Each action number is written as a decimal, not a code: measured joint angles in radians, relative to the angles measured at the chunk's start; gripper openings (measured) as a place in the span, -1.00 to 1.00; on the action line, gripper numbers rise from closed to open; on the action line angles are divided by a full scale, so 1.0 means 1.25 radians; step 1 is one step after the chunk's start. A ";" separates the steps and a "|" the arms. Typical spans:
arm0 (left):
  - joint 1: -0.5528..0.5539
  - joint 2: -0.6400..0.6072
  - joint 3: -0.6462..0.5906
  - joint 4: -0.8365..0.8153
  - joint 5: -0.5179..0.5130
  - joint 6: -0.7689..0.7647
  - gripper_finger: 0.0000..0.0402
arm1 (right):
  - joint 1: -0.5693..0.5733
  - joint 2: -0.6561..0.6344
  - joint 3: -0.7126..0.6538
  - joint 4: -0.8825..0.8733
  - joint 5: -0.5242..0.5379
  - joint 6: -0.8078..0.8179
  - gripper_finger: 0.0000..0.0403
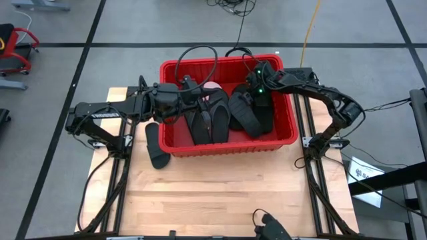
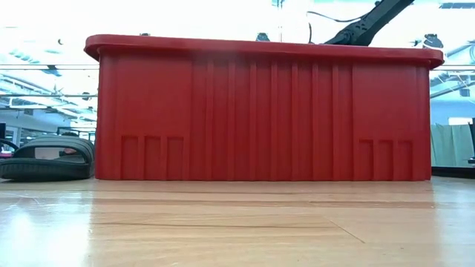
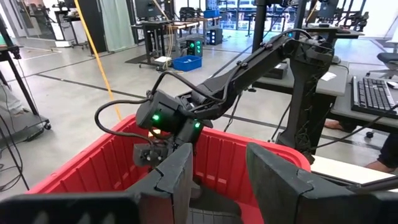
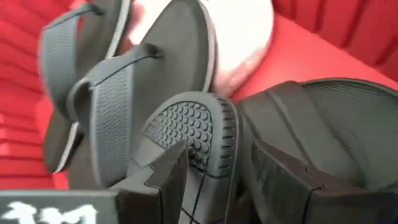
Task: Pick and place slides into bin
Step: Put the black slide into the red bin
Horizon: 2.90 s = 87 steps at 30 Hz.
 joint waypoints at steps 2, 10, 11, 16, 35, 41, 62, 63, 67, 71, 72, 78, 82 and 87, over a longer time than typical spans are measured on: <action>0.000 0.000 0.000 0.000 0.000 0.001 -0.26 | 0.003 0.000 0.000 0.002 -0.027 -0.017 -0.16; 0.000 0.000 0.000 0.000 0.000 0.002 -0.26 | 0.024 0.000 0.000 0.003 -0.037 -0.058 -0.43; 0.000 0.000 0.000 0.000 0.000 0.002 -0.26 | 0.027 0.000 0.000 0.006 -0.038 -0.062 -0.52; 0.000 0.000 0.000 0.000 0.000 0.002 -0.26 | 0.028 0.000 0.000 0.006 -0.039 -0.067 -0.81; 0.000 0.000 0.000 -0.019 0.000 0.000 -0.26 | 0.058 -0.274 -0.002 -0.055 0.008 -0.091 -0.81; 0.000 0.000 -0.002 -0.056 -0.001 0.005 -0.26 | 0.084 -0.400 -0.002 0.016 0.004 -0.100 -0.81; 0.000 0.062 -0.007 0.027 -0.001 0.074 -0.26 | 0.126 -0.465 -0.001 0.392 -0.188 -0.066 -0.82; 0.000 0.064 -0.007 0.046 -0.001 0.079 -0.26 | 0.130 -0.461 -0.001 0.396 -0.188 -0.066 -0.82; 0.003 0.078 -0.006 0.091 -0.002 0.081 -0.26 | 0.143 -0.449 -0.001 0.411 -0.188 -0.067 -0.82; 0.005 0.091 -0.006 0.127 0.006 0.082 -0.26 | 0.149 -0.441 0.000 0.439 -0.188 -0.069 -0.82; 0.005 0.092 -0.006 0.127 0.006 0.080 -0.25 | 0.149 -0.440 0.000 0.440 -0.188 -0.069 -0.82; 0.005 0.107 -0.006 0.135 0.007 0.071 -0.26 | 0.149 -0.439 0.000 0.446 -0.188 -0.070 -0.82; 0.005 0.107 -0.006 0.134 0.009 0.077 -0.25 | 0.149 -0.438 0.000 0.449 -0.185 -0.081 -0.82; 0.003 0.107 -0.006 0.152 0.011 0.059 -0.25 | 0.149 -0.438 0.000 0.452 -0.182 -0.085 -0.82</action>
